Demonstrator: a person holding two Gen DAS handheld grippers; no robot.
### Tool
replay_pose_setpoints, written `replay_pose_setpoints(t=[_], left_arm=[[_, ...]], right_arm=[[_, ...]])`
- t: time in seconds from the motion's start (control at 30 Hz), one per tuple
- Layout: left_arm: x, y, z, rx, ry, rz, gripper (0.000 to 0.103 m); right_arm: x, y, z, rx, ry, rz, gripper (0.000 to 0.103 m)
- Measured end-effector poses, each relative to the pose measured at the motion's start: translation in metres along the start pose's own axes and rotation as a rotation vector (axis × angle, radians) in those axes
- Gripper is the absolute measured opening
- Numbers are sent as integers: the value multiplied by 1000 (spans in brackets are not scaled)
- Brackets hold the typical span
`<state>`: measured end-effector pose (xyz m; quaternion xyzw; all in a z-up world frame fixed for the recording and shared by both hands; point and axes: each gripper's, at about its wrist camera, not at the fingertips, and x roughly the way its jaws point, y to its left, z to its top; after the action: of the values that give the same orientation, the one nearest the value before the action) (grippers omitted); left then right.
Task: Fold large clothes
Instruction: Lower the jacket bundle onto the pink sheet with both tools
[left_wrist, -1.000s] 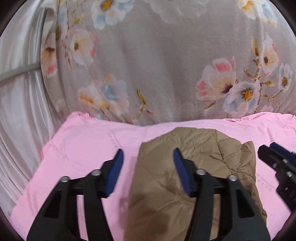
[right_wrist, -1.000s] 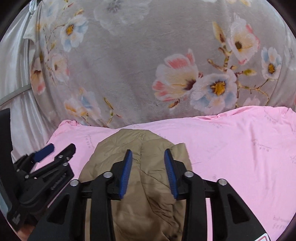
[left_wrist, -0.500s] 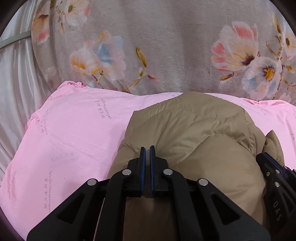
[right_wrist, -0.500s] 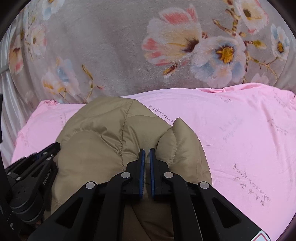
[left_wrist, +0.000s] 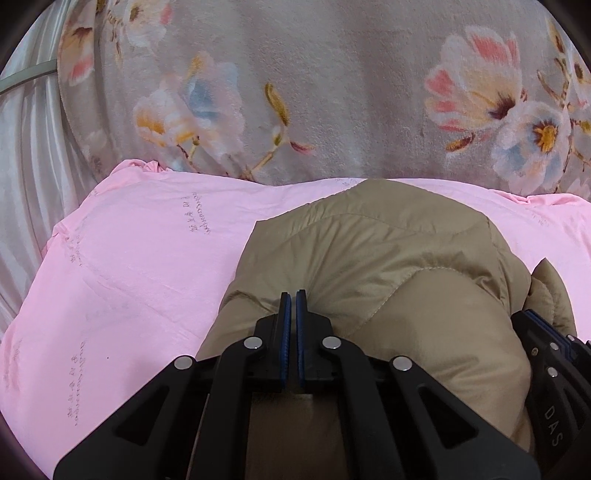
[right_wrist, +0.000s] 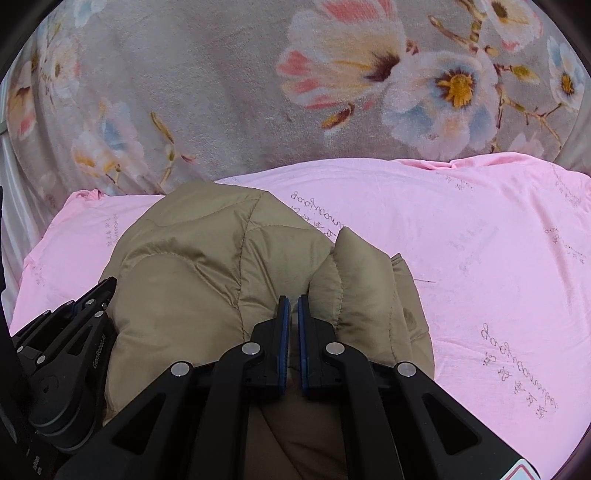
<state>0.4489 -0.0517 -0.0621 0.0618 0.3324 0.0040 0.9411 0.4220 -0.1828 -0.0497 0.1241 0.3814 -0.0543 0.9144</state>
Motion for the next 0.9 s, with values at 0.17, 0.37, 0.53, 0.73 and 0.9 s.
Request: replay_pose_setpoints(t=[0.17, 0.37, 0.53, 0.73, 0.9], left_arm=[[4, -4, 1, 12, 0, 9, 0], [5, -7, 1, 24, 2, 24, 0], [4, -7, 1, 26, 2, 28, 0], [-36, 16, -9, 22, 1, -45, 4], [-71, 24, -41, 33, -7, -62, 5]], right_arm=[[4, -2, 1, 12, 14, 4, 2], [5, -1, 1, 10, 22, -1, 2], [3, -4, 2, 17, 21, 16, 2], [-66, -10, -16, 0, -39, 64, 7], [-86, -9, -57, -71, -34, 35, 8]])
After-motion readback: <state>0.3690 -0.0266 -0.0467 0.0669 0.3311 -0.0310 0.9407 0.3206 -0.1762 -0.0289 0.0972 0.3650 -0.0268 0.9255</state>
